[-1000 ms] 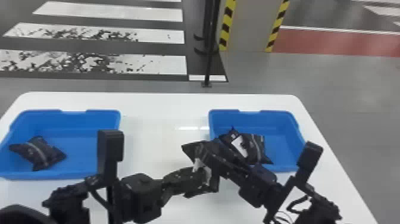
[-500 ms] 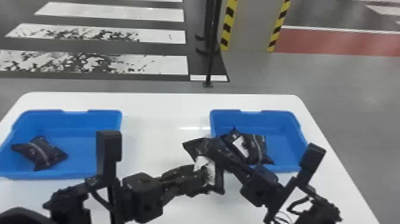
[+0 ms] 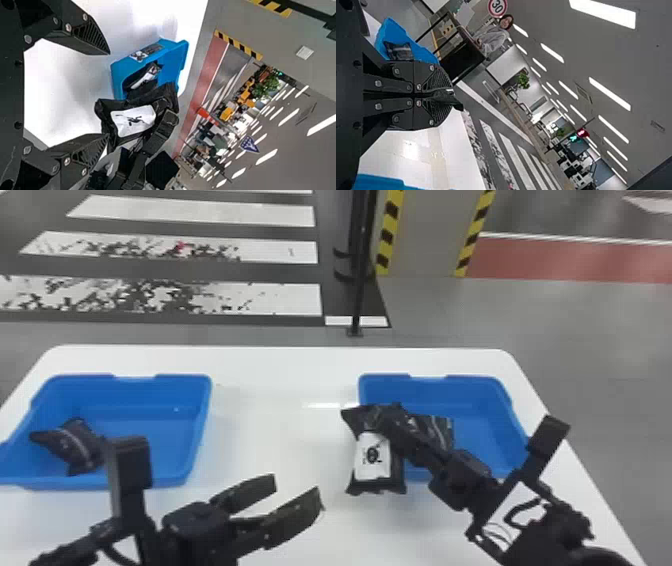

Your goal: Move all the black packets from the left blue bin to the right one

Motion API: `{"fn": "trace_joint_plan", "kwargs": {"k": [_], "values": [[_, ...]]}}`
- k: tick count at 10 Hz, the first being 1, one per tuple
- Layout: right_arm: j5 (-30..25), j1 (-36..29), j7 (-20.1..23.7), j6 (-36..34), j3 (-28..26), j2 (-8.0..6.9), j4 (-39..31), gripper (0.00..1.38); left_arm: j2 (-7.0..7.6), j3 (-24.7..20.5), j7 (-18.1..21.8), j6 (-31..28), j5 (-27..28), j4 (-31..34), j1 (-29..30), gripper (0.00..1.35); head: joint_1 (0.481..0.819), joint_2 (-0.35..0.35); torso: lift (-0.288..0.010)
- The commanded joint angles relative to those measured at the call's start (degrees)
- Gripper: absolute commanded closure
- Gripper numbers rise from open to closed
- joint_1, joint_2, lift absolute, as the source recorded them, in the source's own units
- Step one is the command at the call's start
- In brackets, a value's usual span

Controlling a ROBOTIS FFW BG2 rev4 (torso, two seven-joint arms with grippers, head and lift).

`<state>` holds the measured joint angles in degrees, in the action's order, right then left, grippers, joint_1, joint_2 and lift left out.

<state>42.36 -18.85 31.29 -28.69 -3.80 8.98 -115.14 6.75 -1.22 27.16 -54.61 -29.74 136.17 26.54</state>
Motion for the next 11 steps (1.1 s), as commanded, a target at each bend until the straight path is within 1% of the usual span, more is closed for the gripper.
{"fn": "trace_joint_plan", "kwargs": {"k": [1,2,4,5,6,7,8,9,10,11], "values": [[-0.77,2.82,-0.09,0.01,-2.03,0.69,3.27,1.27,-1.22,-3.70,0.09,0.47,-0.08,3.11,3.83,0.14,0.695,-0.087,-0.140],[-3.29,4.79,-0.27,0.01,-4.54,0.87,5.52,1.27,-2.01,-6.10,0.35,0.61,-0.08,5.36,6.08,0.14,0.695,-0.086,-0.140],[-7.86,8.58,-1.41,1.69,-9.11,1.13,11.57,1.27,-2.71,-8.04,0.35,0.76,-0.31,7.05,7.77,0.15,0.695,-0.109,-0.140],[-10.48,11.54,-2.11,2.11,-10.83,1.57,15.22,1.27,-3.15,-8.84,0.44,1.32,-0.65,7.33,8.33,0.15,0.695,-0.143,-0.140],[-10.37,13.37,-2.64,0.01,-11.05,2.27,17.75,1.23,-3.41,-9.52,0.44,1.60,-0.76,7.33,8.33,0.15,0.695,-0.181,-0.140],[-11.17,14.91,-2.99,-0.56,-11.28,2.63,20.57,0.91,-3.59,-10.44,0.44,2.30,-0.76,7.33,8.48,0.15,0.695,-0.203,-0.140],[-12.77,14.91,-3.52,-0.28,-11.63,2.71,20.71,0.58,-3.59,-11.58,0.44,2.58,-0.53,7.61,8.62,0.15,0.695,-0.207,-0.140],[-14.26,13.93,-3.61,3.10,-11.63,2.54,20.15,0.38,-3.68,-13.18,0.35,2.30,0.04,8.32,8.62,0.15,0.695,-0.208,-0.140],[-16.20,10.83,-3.69,6.61,-11.63,1.75,17.47,0.31,-3.77,-15.47,0.26,2.44,0.26,8.60,8.62,0.15,0.695,-0.203,-0.140],[-18.14,6.19,-4.40,8.30,-11.63,0.78,12.55,0.29,-3.85,-17.75,0.17,2.72,0.84,8.74,8.33,0.15,0.695,-0.191,-0.140]]}}
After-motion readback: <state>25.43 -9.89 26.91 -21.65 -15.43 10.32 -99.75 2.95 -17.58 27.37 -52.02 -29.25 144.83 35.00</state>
